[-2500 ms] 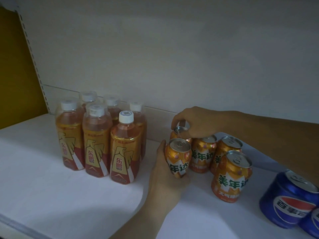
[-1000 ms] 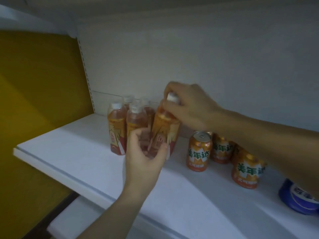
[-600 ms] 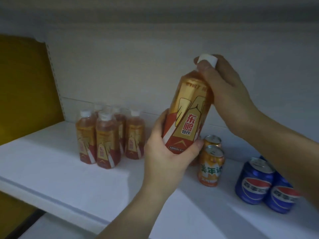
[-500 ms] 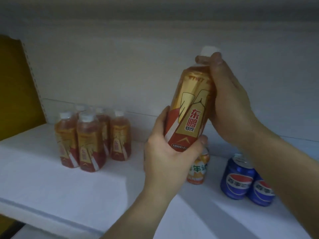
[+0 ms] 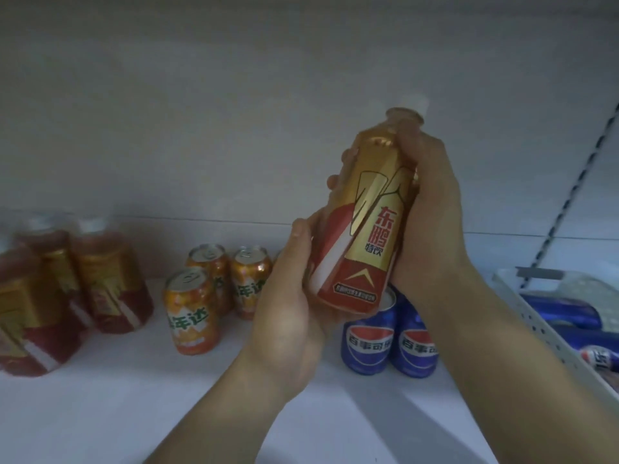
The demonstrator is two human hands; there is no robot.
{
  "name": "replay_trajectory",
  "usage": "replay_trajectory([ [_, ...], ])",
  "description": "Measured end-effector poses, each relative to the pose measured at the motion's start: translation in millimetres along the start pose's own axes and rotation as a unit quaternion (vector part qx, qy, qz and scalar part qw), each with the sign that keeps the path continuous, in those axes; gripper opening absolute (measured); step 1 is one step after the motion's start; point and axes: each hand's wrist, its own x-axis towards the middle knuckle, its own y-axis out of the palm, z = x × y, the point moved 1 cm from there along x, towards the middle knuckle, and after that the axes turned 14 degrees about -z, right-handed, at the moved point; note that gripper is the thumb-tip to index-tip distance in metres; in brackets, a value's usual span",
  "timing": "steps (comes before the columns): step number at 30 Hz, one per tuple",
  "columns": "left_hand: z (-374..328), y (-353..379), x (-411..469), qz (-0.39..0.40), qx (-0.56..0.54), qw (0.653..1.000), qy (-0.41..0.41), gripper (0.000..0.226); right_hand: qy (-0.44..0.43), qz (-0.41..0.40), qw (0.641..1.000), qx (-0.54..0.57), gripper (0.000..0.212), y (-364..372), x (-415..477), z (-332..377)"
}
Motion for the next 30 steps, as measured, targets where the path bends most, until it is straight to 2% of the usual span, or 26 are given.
replay_trajectory([
  [2,7,-1,0,-0.03,0.001,0.999,-0.04,0.054,0.024,0.009,1.0,0.013,0.048,-3,1,-7],
  [4,13,-4,-1,-0.087,0.002,0.995,-0.038,0.051,0.037,0.013,0.999,0.005,0.063,-3,0,-15],
  [6,15,-6,-1,-0.131,-0.005,0.991,-0.028,0.044,0.04,0.017,0.999,-0.01,0.069,-1,0,-19],
  [10,16,-6,-2,-0.153,-0.014,0.988,-0.026,0.043,0.033,0.028,0.998,-0.046,0.067,-1,0,-15],
  [16,17,-2,-3,-0.167,0.011,0.986,-0.025,0.037,0.049,0.036,0.997,-0.038,0.067,-2,-2,-11],
  [23,22,-6,-2,-0.19,0.014,0.982,0.015,0.029,0.017,0.024,0.996,-0.078,0.06,1,-4,-11],
  [28,17,-7,-3,-0.14,-0.062,0.988,-0.037,0.05,0.001,0.043,0.995,-0.091,0.057,-2,-3,-7],
  [30,16,-8,-4,-0.116,-0.071,0.989,-0.052,0.053,0.014,0.053,0.995,-0.084,0.057,-4,-1,-6],
])
